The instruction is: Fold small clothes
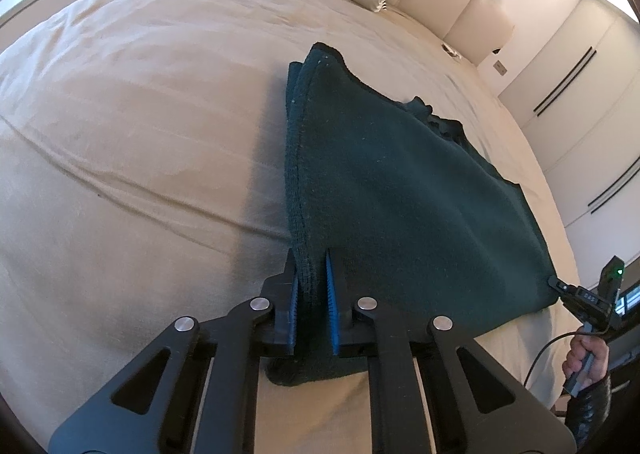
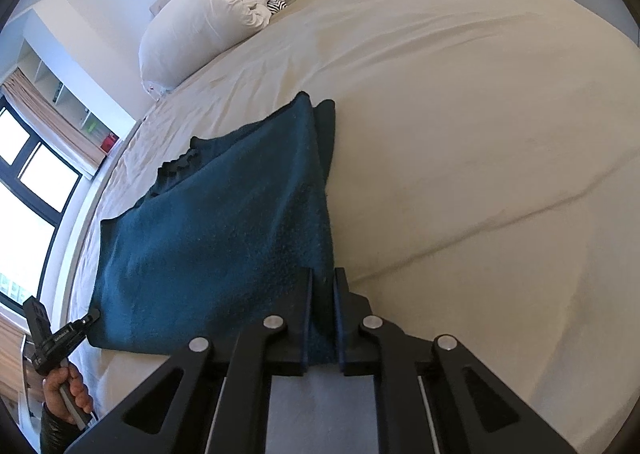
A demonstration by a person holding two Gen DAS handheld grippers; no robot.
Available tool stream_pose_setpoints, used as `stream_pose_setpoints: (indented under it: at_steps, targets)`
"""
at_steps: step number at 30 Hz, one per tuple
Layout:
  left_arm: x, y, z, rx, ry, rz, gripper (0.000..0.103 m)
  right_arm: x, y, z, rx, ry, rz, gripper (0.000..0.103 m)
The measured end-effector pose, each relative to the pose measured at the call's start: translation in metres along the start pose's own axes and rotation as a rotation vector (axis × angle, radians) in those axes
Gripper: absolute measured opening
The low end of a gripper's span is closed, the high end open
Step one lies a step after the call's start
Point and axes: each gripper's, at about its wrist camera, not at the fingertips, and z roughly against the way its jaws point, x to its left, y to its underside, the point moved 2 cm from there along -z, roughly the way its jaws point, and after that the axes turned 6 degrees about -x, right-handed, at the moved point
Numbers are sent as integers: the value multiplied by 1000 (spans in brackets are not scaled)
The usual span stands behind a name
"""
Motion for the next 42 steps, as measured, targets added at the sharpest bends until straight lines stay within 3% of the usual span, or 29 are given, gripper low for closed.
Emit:
stream_pose_setpoints:
  at_steps: [10,14,17,23,28,42]
  targets:
    - [-5,1,6,-5,-8,-33,10,-6,9,13,-56,-37,-69,9]
    - [-4,0,1,21,-7,-41,10,1,10,-6,49,-54,20,11]
    - [1,-1,0,31,6,-21,10,1,0,-4,47,-67,7,18]
    - [-2,-3,3,27,11,-31,10,2,-8,-9,38,-74,17,18]
    - [-2,-2,2,33,3,-45,10,2,-5,-5,22,-53,28,8]
    - [3,5,3,45,26,-54,8,-23,13,-3,16,-12,-66,6]
